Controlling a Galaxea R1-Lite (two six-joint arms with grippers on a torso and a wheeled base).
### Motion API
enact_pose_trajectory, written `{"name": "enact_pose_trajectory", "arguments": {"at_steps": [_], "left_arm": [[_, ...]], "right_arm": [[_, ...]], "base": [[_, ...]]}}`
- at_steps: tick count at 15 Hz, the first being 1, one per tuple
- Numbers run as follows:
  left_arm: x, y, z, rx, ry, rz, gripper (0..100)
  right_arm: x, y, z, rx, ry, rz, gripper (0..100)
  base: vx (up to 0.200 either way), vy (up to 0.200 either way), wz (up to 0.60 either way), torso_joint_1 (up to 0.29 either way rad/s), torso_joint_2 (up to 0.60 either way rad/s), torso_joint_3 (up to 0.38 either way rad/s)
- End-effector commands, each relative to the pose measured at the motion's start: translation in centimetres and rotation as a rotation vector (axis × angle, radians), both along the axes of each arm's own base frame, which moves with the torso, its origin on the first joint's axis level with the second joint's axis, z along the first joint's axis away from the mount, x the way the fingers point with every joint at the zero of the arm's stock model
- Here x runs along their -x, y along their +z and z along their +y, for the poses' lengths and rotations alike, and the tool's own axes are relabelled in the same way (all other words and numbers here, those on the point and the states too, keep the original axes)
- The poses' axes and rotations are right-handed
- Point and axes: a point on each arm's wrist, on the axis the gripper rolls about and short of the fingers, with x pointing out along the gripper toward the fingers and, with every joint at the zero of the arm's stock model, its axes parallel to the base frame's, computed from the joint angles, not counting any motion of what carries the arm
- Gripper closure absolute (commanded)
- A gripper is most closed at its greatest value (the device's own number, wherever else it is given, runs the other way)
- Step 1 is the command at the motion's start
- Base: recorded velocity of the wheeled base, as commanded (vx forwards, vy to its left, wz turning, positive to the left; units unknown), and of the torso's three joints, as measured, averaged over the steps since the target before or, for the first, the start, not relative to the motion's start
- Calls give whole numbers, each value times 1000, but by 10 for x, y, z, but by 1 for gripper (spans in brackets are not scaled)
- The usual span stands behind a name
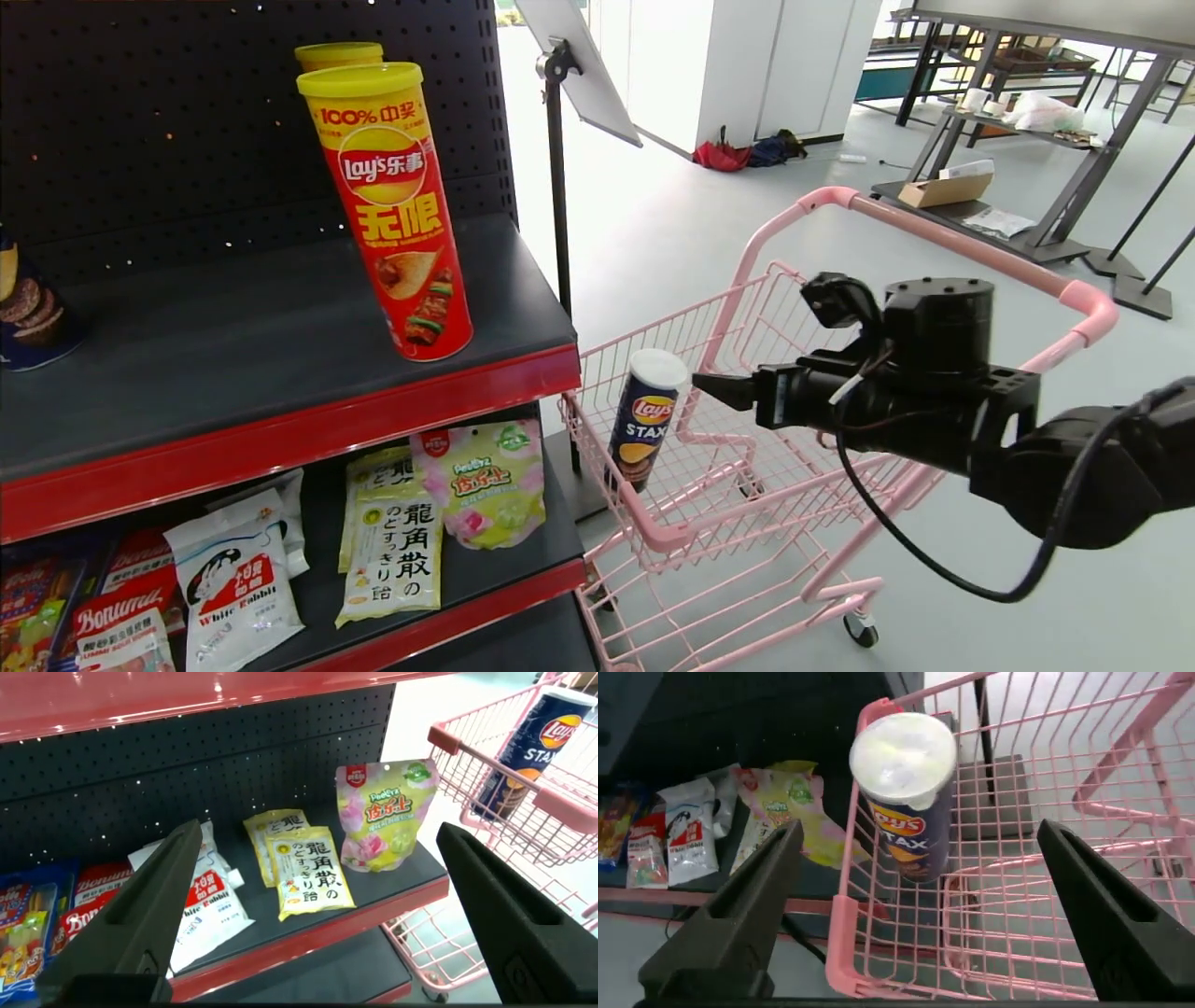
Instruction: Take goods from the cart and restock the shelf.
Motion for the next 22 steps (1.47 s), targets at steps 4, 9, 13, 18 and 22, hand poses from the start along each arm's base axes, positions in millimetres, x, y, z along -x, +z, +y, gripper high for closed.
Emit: {"name": "enact_pose_trajectory", "arguments": {"at_steps": [4,9,13,18,22], "left_arm": [[0,0,0,0,0,1,0],[0,0,0,0,2,1,0],[0,0,0,0,2,1,0],[0,0,0,0,3,1,0],[0,0,0,0,3,1,0]], "right_arm": [[-20,-42,24,45,37,91,0],[-37,-56,39,35,44,72,0],[-42,-67,60,46,62,73,0],[-61,-80,67,51,29,65,0],[-69,-93,72,57,27,77,0]], "base": [[0,0,0,0,0,0],[0,0,0,0,0,0],[0,0,0,0,0,0],[0,0,0,0,0,0],[0,0,0,0,0,0]]}}
